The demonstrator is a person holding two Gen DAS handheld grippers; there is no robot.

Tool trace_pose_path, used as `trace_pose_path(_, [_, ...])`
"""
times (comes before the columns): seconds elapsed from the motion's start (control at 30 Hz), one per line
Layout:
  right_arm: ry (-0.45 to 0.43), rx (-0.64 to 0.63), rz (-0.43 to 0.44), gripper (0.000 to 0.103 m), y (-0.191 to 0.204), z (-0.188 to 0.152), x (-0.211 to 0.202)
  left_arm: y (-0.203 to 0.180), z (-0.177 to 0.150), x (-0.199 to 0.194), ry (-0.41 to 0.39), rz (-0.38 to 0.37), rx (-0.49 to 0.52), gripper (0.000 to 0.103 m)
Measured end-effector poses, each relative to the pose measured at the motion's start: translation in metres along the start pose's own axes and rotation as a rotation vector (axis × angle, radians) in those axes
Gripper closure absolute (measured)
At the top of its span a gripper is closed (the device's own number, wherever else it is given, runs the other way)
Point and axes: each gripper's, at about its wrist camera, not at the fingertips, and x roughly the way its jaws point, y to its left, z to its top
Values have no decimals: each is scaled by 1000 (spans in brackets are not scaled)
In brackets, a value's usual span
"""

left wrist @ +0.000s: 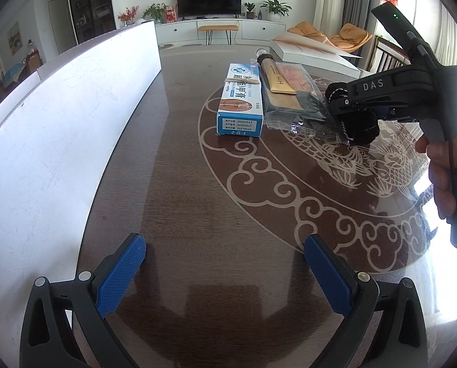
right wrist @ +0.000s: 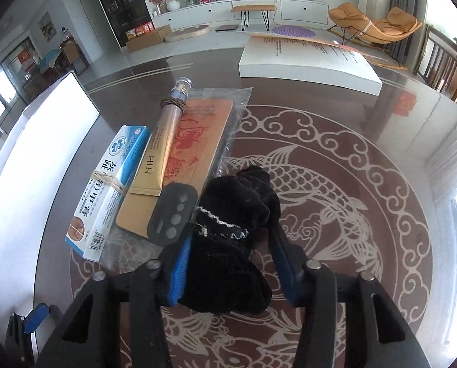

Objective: Organize objects
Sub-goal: 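Grasp the second black velvet pouch with the right tool, then lift the pouch with the right tool while the left tool grasps the blue nail-cream box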

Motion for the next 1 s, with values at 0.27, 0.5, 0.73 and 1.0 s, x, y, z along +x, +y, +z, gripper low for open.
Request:
trace_pose_path(0.27, [-47, -35, -23, 67, -45, -78, -48, 0, 0, 0, 0, 0, 0, 0])
trace_pose_path(0.5, [-101, -33, -72, 25, -73, -152, -91, 0, 0, 0, 0, 0, 0, 0])
trace_pose_path(0.73, [-144, -52, -102, 12, -70, -167, -90, 0, 0, 0, 1, 0, 0, 0])
trace_pose_path(1.0, [-117, -75, -126, 1, -65, -165, -83, 3, 37, 13, 77, -88, 4, 0])
